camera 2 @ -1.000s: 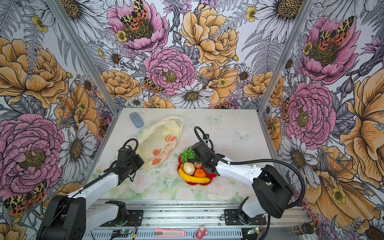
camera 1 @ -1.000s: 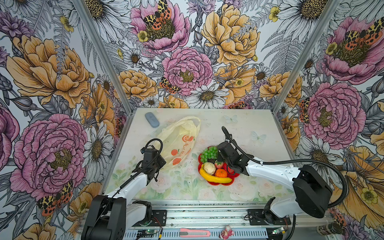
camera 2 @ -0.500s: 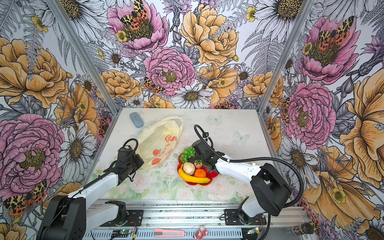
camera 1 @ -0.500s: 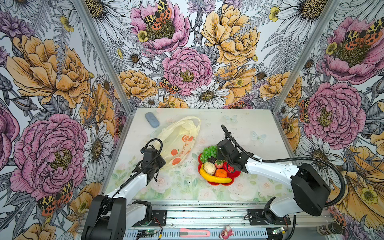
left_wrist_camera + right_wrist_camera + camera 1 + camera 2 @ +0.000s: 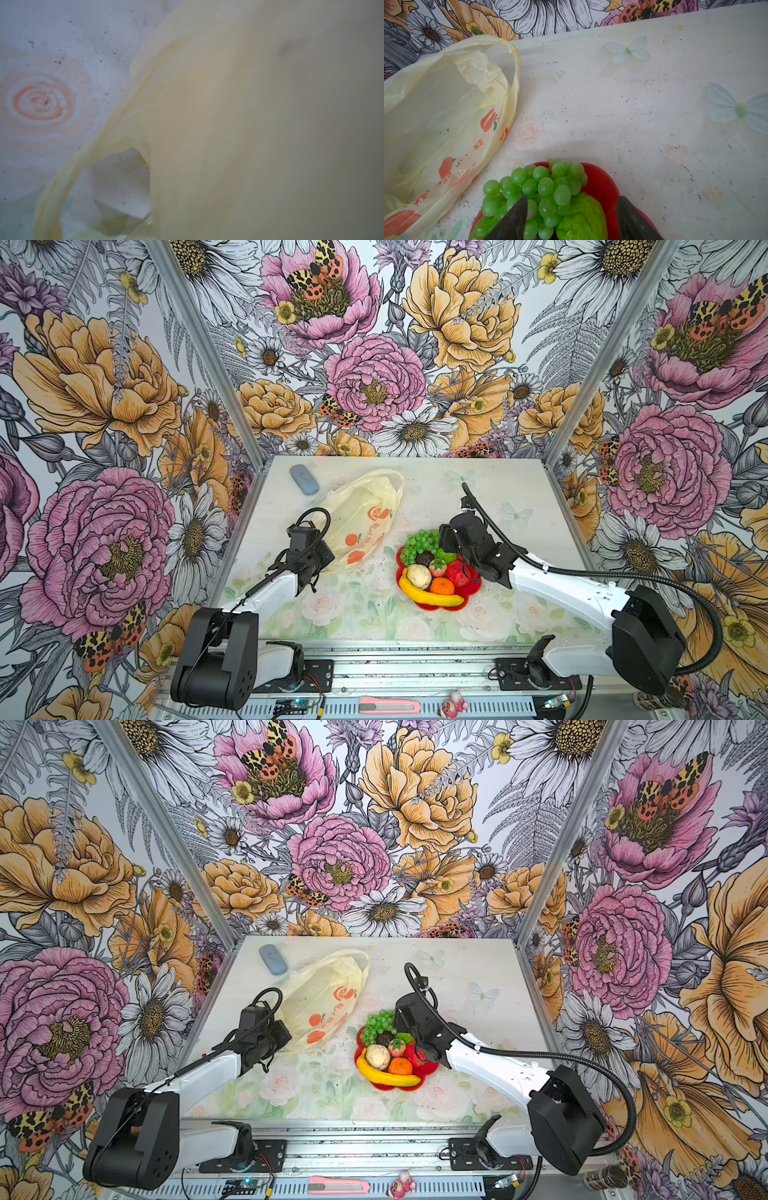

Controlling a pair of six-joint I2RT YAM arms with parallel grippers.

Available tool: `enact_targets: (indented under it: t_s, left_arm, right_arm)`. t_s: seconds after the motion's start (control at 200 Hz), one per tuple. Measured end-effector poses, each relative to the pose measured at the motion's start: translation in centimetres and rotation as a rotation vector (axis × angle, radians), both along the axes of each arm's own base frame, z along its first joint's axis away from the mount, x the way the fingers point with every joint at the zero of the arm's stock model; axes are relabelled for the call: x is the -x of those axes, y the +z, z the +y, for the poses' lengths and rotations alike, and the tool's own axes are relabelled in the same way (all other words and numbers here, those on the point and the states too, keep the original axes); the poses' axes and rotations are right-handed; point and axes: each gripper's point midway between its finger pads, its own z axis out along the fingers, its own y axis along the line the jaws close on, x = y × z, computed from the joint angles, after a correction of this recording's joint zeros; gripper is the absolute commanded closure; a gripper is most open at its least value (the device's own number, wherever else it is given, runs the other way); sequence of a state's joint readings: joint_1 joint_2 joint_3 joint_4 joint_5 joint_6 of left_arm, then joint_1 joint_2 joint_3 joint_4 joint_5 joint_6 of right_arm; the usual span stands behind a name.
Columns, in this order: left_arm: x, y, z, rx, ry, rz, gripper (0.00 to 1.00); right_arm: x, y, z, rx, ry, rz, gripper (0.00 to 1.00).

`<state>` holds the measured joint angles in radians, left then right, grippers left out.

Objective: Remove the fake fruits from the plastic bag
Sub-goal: 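Lift the empty bag away with the left gripper while the right gripper withdraws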

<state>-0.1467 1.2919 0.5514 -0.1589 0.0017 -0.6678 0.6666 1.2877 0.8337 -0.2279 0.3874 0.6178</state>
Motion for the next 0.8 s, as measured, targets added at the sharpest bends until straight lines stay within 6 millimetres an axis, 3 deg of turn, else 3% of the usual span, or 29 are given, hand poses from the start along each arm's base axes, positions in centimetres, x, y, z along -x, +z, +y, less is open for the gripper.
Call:
enact_targets:
  t_s: [0.08,0.16,0.27,0.495,0.631,0.796]
  left_arm:
    - [-1.7,1.1,-1.2,-0.013,-0.054,-0.004,1.00]
    - [-3.7,2.5,-2.9,-0.029,-0.126,-0.014,1.00]
    - [-6.3,4.6,-5.7,-0.059,-0.232,-0.037,1.00]
    - [-10.9,7.3,-12.1,-0.086,-0.452,-0.067,1.00]
    - [-14.1,7.8,-15.9,-0.088,-0.575,-0.078,1.00]
    - [-16.9,6.2,-18.8,-0.079,-0.688,-0.046,0.98]
  right_arm:
    - [-0.1,1.5,-1.5,-0.018,-0.014,-0.037,0.22]
    - [-0.7,2.1,-5.0,-0.049,-0.082,-0.052,0.23]
    - [-0.6,1.1,-9.9,-0.072,-0.186,-0.035,0.22]
    - [1.1,-1.5,-15.9,-0.206,-0.301,0.028,0.22]
    - [2.7,-3.1,-16.1,-0.275,-0.296,0.062,0.22]
    - [3.9,-4.6,-15.1,-0.333,-0.264,0.107,0.21]
